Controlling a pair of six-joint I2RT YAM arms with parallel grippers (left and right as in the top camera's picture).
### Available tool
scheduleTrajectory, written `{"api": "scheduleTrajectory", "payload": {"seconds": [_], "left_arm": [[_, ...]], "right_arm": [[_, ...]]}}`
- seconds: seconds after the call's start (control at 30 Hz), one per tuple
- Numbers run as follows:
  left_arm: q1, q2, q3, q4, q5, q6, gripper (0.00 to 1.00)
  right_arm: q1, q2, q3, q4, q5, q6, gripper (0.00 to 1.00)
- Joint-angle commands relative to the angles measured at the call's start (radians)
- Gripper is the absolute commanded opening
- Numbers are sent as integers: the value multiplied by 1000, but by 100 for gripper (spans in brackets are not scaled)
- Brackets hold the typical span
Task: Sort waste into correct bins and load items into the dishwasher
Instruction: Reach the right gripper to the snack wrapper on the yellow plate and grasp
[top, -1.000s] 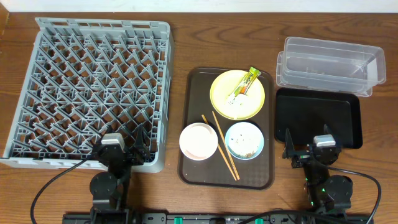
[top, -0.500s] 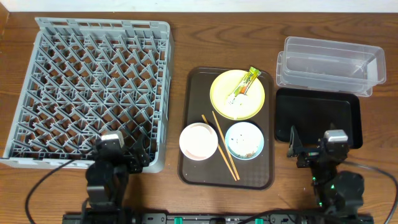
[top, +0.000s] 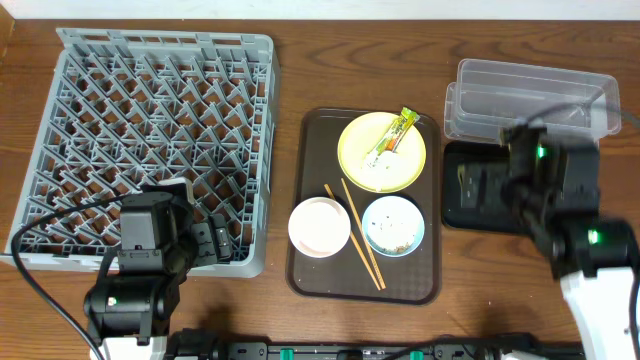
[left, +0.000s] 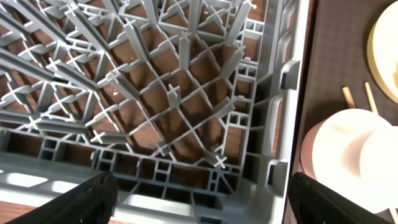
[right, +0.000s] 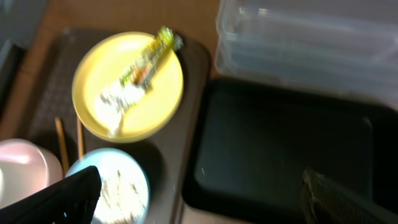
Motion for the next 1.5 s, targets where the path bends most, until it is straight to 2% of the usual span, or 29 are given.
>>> {"api": "scheduleTrajectory", "payload": {"seconds": [0.0,0.07,0.17,0.3,0.43,0.53,0.67,0.77,1.23,1.33,1.37,1.4,1.47], "left_arm": [[3,15,27,-24,2,-9,89],[3,15,27,-23,2,-10,89],[3,15,27,-23,2,-10,89],[3,15,27,-23,2,-9,89],[3,15,27,-22,2,-9,89],[3,15,27,-22,2,-9,89],[3,15,27,-22,2,-9,89],[3,15,27,-18,2,-9,89],[3,16,27,-15,2,-9,89],[3,16,27,-15,2,-10,89],[3,16,27,-15,2,-10,89],[3,16,27,-15,2,-9,89],[3,16,27,-15,2,-9,89]], "right_arm": [[7,122,112,17,-173,36,99],[8,150,111,87,-282,17,99],[31,191,111,165,-294,45,93],[160,262,112,234,-156,116,91],[299,352,133,253,76,184,91],[366,453,152,272,163,261,87],[393,565,151,319,193,384,79],[396,645,151,358,192,446,78],[396,893,151,526,203,545,72],[396,925,151,542,203,568,66],[396,935,151,548,203,570,61],[396,938,151,549,203,570,54],[396,941,151,548,203,569,34]]}}
